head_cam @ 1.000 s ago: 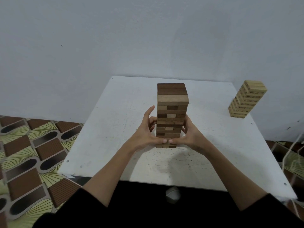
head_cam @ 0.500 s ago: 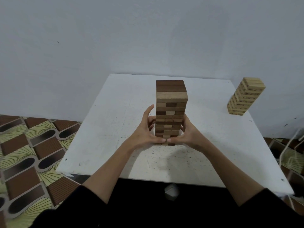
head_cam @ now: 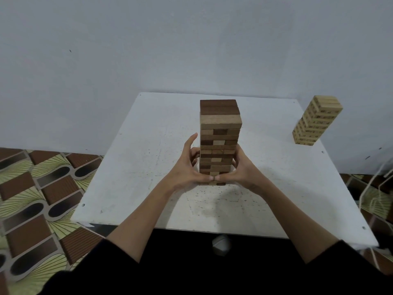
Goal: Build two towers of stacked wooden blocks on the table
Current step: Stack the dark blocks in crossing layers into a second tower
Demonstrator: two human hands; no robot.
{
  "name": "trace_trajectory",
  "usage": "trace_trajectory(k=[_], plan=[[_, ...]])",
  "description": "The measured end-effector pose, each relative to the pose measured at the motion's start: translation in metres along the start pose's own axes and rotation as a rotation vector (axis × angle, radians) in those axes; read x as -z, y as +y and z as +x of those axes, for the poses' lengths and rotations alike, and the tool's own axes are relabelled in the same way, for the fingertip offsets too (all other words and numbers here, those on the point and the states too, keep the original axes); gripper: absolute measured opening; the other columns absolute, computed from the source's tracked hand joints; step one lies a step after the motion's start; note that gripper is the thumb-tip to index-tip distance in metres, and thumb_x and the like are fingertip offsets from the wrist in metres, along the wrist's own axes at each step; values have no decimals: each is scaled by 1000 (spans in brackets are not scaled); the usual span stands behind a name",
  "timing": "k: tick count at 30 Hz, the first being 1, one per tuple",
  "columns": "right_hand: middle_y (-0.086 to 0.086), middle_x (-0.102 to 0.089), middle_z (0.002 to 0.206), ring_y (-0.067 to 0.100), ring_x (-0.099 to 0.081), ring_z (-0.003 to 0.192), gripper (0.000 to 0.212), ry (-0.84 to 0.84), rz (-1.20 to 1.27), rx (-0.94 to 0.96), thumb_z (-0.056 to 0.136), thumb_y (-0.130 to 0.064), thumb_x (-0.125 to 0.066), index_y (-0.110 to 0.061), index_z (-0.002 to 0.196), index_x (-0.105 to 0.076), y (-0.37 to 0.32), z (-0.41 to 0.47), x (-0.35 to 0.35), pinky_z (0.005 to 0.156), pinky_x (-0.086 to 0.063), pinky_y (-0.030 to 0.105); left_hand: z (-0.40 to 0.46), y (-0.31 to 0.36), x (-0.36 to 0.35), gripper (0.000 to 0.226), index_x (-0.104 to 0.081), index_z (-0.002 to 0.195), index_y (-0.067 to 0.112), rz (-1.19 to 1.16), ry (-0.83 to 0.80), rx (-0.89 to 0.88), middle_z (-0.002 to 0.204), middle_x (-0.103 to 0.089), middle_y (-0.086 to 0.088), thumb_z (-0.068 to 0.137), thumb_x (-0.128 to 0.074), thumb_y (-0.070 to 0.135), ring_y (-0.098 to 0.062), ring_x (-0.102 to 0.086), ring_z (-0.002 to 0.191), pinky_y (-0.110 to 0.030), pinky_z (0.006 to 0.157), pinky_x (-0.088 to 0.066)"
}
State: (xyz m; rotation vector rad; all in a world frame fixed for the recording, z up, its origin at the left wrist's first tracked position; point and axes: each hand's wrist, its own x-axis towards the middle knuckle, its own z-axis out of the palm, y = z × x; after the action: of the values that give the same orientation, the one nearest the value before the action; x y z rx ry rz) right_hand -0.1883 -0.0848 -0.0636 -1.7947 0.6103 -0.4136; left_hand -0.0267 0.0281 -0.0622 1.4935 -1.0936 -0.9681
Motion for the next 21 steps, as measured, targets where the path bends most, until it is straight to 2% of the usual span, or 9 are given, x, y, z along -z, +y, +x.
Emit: trace_trajectory(k=[3, 6, 8, 17, 21], plan=[[-8, -49, 127, 1, -46, 118, 102, 3, 4, -9, 59, -22, -84, -30, 141, -25, 0, 1, 0, 90, -41, 8, -1, 1, -1, 115, -12, 149, 22, -14, 8, 10, 120, -55, 8, 63, -82, -8, -3, -52, 118, -10, 84, -46], [-7, -48, 127, 3, -46, 119, 102, 11, 10, -10, 58, -22, -84, -29, 141, -25, 0, 1, -1, 86, -41, 4, 0, 2, -2, 114, -11, 149, 20, -12, 16, 8, 117, -53, 14, 64, -81, -9, 10, -53, 108, -7, 78, -45], [-3, -49, 128, 5, -46, 120, 102, 11, 16, -1, 58, -21, -84, -28, 141, -25, 0, 1, -1, 86, -41, 5, 0, 1, -2, 113, -11, 149, 19, -15, 19, 7, 116, -53, 15, 64, -81, -9, 12, -53, 106, -7, 78, -45], [-1, -48, 129, 6, -47, 120, 103, -6, 35, 4, 58, -18, -85, -27, 141, -25, -2, 0, 0, 86, -43, 7, 1, -4, -1, 115, -12, 149, 23, -19, 10, 10, 121, -56, 7, 63, -83, -4, -5, -53, 118, -18, 95, -47], [-1, -45, 130, 5, -45, 121, 109, -38, 0, 12, 57, -20, -85, -24, 144, -19, -2, -2, 1, 90, -43, 9, 2, -7, 2, 120, -10, 149, 27, 8, -28, 14, 126, -53, 6, 60, -87, 0, -4, -51, 120, -27, 102, -44]])
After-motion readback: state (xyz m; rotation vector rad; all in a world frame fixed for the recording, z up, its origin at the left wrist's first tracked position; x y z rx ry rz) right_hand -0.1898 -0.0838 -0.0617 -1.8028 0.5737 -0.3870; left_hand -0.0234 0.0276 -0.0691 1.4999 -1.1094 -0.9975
